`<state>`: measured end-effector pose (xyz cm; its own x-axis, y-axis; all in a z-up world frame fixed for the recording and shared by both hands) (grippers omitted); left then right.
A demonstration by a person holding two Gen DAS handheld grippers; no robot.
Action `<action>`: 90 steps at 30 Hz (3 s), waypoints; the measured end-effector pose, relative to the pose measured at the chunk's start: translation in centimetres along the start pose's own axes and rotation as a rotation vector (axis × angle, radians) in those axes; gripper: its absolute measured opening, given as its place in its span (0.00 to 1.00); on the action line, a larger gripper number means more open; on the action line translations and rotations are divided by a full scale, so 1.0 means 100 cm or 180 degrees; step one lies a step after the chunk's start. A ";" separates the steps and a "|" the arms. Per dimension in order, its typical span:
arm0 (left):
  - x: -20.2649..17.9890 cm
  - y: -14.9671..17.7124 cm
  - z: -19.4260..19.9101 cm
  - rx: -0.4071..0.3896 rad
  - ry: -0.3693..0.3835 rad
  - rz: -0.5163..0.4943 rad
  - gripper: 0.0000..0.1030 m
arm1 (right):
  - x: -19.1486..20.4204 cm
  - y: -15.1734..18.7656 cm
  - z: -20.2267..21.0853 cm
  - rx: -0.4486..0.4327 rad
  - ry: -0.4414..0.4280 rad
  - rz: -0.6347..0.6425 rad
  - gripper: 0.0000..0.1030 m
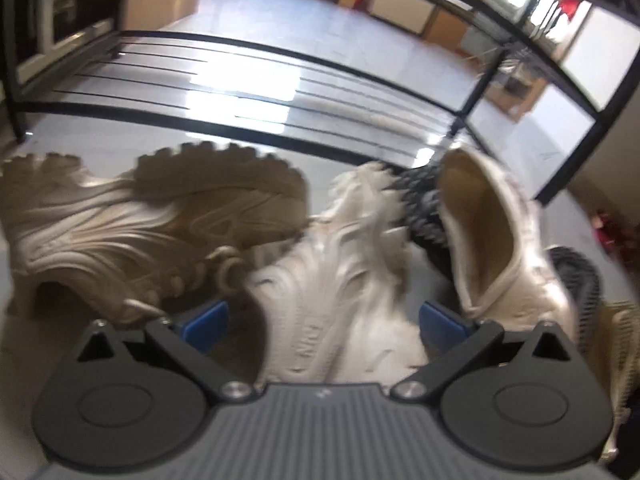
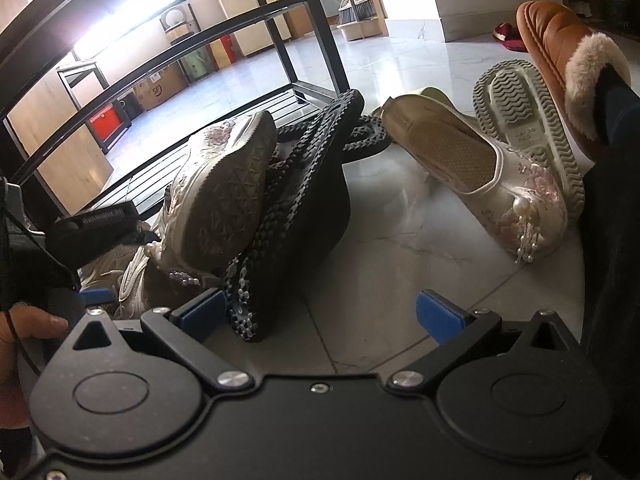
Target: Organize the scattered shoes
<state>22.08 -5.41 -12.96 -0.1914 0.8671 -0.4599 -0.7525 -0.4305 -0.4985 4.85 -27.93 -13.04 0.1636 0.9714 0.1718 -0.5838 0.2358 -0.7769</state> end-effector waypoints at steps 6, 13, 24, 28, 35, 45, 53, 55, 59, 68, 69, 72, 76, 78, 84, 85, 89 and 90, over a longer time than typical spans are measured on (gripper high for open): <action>-0.001 0.005 -0.016 0.0210 0.0096 0.0105 1.00 | 0.002 0.002 -0.003 0.0037 -0.0014 -0.0002 1.00; -0.001 0.008 -0.033 0.0367 0.0078 0.0180 0.99 | 0.001 0.003 -0.004 0.0059 -0.0029 -0.0023 1.00; 0.007 0.012 -0.053 0.0514 -0.0069 0.0341 1.00 | 0.003 0.004 -0.007 0.0088 -0.0062 0.0005 1.00; 0.007 0.013 -0.051 0.0445 -0.0041 0.0264 0.96 | 0.004 0.005 -0.009 0.0108 -0.0060 0.0009 1.00; -0.004 0.018 -0.039 0.0405 -0.0012 0.0038 0.80 | 0.009 0.007 -0.011 0.0130 -0.0084 0.0061 1.00; -0.004 0.025 -0.030 0.0292 -0.0098 -0.0200 0.80 | 0.008 0.006 -0.011 0.0129 -0.0094 0.0048 1.00; 0.012 0.039 -0.037 0.0581 -0.0194 -0.0088 0.92 | 0.008 0.006 -0.010 0.0114 -0.0101 0.0069 1.00; 0.002 0.036 -0.027 0.0381 -0.0134 -0.0331 0.81 | 0.008 0.006 -0.010 0.0106 -0.0094 0.0075 1.00; -0.002 0.038 -0.017 0.0307 -0.0202 -0.0393 0.78 | 0.008 0.007 -0.011 0.0122 -0.0096 0.0079 1.00; 0.014 0.047 0.025 0.0070 -0.0031 -0.0295 0.75 | 0.007 0.008 -0.015 0.0133 -0.0053 0.0117 1.00; 0.013 0.047 0.028 0.0039 -0.0020 -0.0336 0.75 | 0.007 0.009 -0.016 0.0150 -0.0035 0.0123 1.00; 0.015 0.047 0.049 -0.0006 0.0025 -0.0469 0.75 | 0.005 0.012 -0.019 0.0186 0.0001 0.0131 1.00; 0.032 0.052 0.070 0.0083 0.0015 -0.0474 0.74 | 0.003 0.015 -0.020 0.0218 0.0066 0.0149 1.00; 0.051 0.058 0.087 0.0114 -0.0017 -0.0359 0.74 | 0.001 0.018 -0.021 0.0243 0.0108 0.0165 1.00; 0.103 0.076 0.128 0.0074 -0.0184 -0.0218 0.74 | 0.002 0.024 -0.021 0.0299 0.0173 0.0234 1.00; 0.105 0.076 0.129 0.0069 -0.0200 -0.0203 0.74 | 0.003 0.025 -0.020 0.0306 0.0179 0.0249 1.00; 0.121 0.084 0.132 0.0111 -0.0328 -0.0306 0.74 | 0.005 0.027 -0.019 0.0321 0.0194 0.0310 1.00; 0.123 0.086 0.133 0.0127 -0.0347 -0.0328 0.74 | 0.006 0.027 -0.019 0.0322 0.0203 0.0330 1.00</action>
<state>4.90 4.86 -13.12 -0.1775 0.9292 -0.3243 -0.7957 -0.3294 -0.5084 4.84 -26.76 -16.21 0.1466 0.9878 0.0526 -0.6768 0.1390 -0.7229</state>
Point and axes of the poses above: each gripper's, at about its wrist camera, not at the fingertips, and z roughly against the way its jaws point, x to its left, y to its underside, the point moved 9 cm from there along -z, roughly the way its jaws point, and after that the axes turned 13 degrees about z, right-handed, at the moved point
